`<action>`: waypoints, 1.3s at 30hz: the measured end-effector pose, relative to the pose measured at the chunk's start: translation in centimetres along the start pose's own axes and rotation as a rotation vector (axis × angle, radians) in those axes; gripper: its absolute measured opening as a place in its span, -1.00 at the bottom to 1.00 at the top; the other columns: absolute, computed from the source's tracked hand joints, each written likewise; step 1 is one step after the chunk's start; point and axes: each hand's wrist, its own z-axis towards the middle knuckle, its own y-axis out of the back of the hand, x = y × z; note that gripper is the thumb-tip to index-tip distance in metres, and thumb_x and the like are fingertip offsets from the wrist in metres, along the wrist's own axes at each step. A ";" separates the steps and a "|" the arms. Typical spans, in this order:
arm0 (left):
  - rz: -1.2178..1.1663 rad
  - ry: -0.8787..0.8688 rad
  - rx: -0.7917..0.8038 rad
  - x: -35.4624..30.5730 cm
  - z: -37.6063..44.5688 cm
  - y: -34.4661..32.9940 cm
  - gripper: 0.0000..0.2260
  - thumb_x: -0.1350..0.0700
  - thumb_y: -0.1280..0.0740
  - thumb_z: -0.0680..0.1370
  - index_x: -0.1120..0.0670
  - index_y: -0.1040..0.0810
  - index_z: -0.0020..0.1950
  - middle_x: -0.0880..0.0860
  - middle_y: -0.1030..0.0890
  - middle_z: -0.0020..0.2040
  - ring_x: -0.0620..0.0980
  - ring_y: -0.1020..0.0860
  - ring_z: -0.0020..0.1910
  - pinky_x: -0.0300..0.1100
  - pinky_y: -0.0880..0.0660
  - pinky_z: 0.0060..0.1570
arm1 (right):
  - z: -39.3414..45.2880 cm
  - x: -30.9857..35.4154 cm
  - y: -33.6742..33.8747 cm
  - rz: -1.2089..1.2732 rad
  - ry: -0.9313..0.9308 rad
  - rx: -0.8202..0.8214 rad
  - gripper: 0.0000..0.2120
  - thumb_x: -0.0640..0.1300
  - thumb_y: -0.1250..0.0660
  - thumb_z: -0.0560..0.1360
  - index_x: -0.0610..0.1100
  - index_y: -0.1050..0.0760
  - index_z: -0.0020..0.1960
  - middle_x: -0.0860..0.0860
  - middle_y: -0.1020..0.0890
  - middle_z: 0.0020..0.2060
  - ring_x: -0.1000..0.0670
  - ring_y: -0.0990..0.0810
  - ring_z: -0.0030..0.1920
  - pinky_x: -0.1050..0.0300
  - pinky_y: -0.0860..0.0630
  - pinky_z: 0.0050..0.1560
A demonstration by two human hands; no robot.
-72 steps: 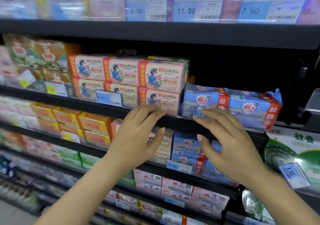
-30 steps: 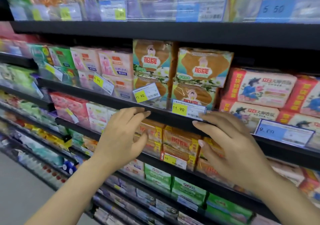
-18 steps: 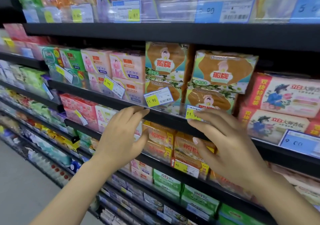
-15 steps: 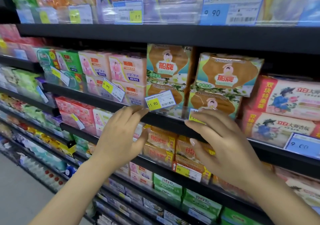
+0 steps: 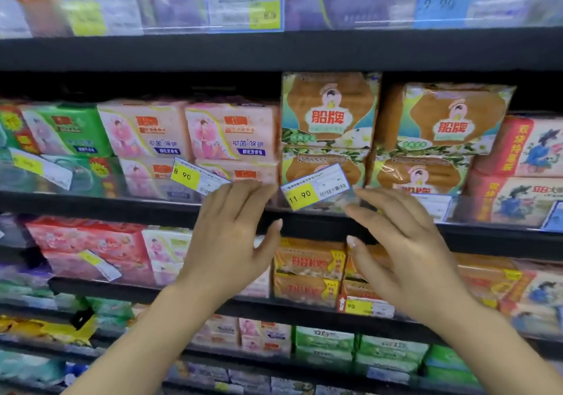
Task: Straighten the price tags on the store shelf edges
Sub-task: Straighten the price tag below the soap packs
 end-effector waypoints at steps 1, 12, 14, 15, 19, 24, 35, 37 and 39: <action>-0.018 -0.018 -0.009 0.2 0.2 -0.1 -0.63 0.03 -0.27 0.51 0.21 -0.52 0.23 0.14 -0.53 0.09 0.16 -0.47 0.06 0.00 -0.35 0.07 | 0.1 0.3 -0.1 -0.013 -0.017 -0.004 -0.66 -0.09 -0.25 0.52 -0.19 -0.53 0.24 -0.10 -0.51 0.23 -0.12 -0.42 0.27 -0.18 -0.29 0.33; -0.097 -0.044 -0.089 0.7 0.2 -0.9 -0.70 0.07 -0.29 0.47 0.15 -0.58 0.14 0.11 -0.54 0.05 0.16 -0.45 0.03 0.00 -0.33 0.05 | 2.9 2.6 -0.8 -0.122 -0.035 -0.012 -0.68 -0.18 -0.29 0.50 -0.22 -0.51 0.24 -0.13 -0.48 0.30 -0.18 -0.40 0.31 -0.16 -0.32 0.30; -0.096 -0.042 -0.084 0.7 0.3 -0.9 -0.72 0.07 -0.29 0.47 0.15 -0.58 0.12 0.11 -0.54 0.03 0.16 -0.45 0.03 -0.01 -0.32 0.05 | 2.9 2.4 -1.1 -0.144 -0.044 -0.001 -0.67 -0.17 -0.29 0.50 -0.21 -0.50 0.25 -0.13 -0.47 0.31 -0.19 -0.39 0.32 -0.18 -0.33 0.27; -0.096 -0.041 -0.084 0.7 0.3 -0.9 -0.72 0.06 -0.28 0.47 0.15 -0.58 0.12 0.11 -0.54 0.03 0.16 -0.45 0.03 -0.01 -0.32 0.05 | 2.9 2.3 -1.2 -0.153 -0.048 0.004 -0.67 -0.16 -0.29 0.50 -0.21 -0.50 0.25 -0.14 -0.47 0.30 -0.19 -0.39 0.31 -0.20 -0.33 0.26; -0.083 -0.029 -0.075 0.6 0.4 -0.8 -0.70 0.05 -0.27 0.48 0.16 -0.57 0.13 0.11 -0.54 0.03 0.14 -0.43 0.04 -0.03 -0.29 0.06 | 3.3 2.5 -1.1 -0.183 -0.056 0.004 -0.67 -0.16 -0.28 0.49 -0.20 -0.50 0.24 -0.13 -0.50 0.25 -0.19 -0.42 0.27 -0.18 -0.35 0.25; -0.065 -0.014 -0.067 0.4 0.2 -0.9 -0.69 0.05 -0.27 0.48 0.18 -0.54 0.14 0.12 -0.53 0.05 0.14 -0.43 0.05 -0.04 -0.29 0.08 | 4.5 3.0 -0.6 -0.229 -0.043 -0.010 -0.67 -0.22 -0.28 0.46 -0.20 -0.51 0.22 -0.13 -0.54 0.15 -0.17 -0.45 0.15 -0.11 -0.38 0.12; -0.082 0.005 -0.019 0.0 -0.2 -0.6 -0.69 0.03 -0.29 0.47 0.14 -0.56 0.13 0.11 -0.51 0.07 0.12 -0.42 0.07 -0.04 -0.27 0.09 | 4.9 2.3 -0.5 -0.256 -0.061 0.026 -0.64 -0.19 -0.18 0.44 -0.19 -0.54 0.20 -0.09 -0.56 0.03 -0.15 -0.46 0.07 -0.13 -0.41 0.00; -0.081 0.015 -0.007 -0.1 -0.3 -0.6 -0.67 0.02 -0.27 0.47 0.15 -0.54 0.16 0.10 -0.51 0.08 0.12 -0.42 0.09 -0.04 -0.28 0.11 | 4.6 2.0 -0.4 -0.223 -0.084 0.016 -0.60 -0.16 -0.12 0.44 -0.20 -0.55 0.20 -0.09 -0.56 0.00 -0.13 -0.44 0.04 -0.12 -0.42 -0.01; -0.083 0.021 -0.005 -0.1 -0.3 -0.5 -0.65 0.01 -0.26 0.48 0.15 -0.53 0.20 0.09 -0.51 0.09 0.12 -0.42 0.09 -0.03 -0.29 0.12 | 4.2 1.9 -0.4 -0.204 -0.094 0.003 -0.59 -0.16 -0.12 0.44 -0.22 -0.55 0.20 -0.09 -0.56 -0.01 -0.10 -0.42 0.03 -0.06 -0.41 0.01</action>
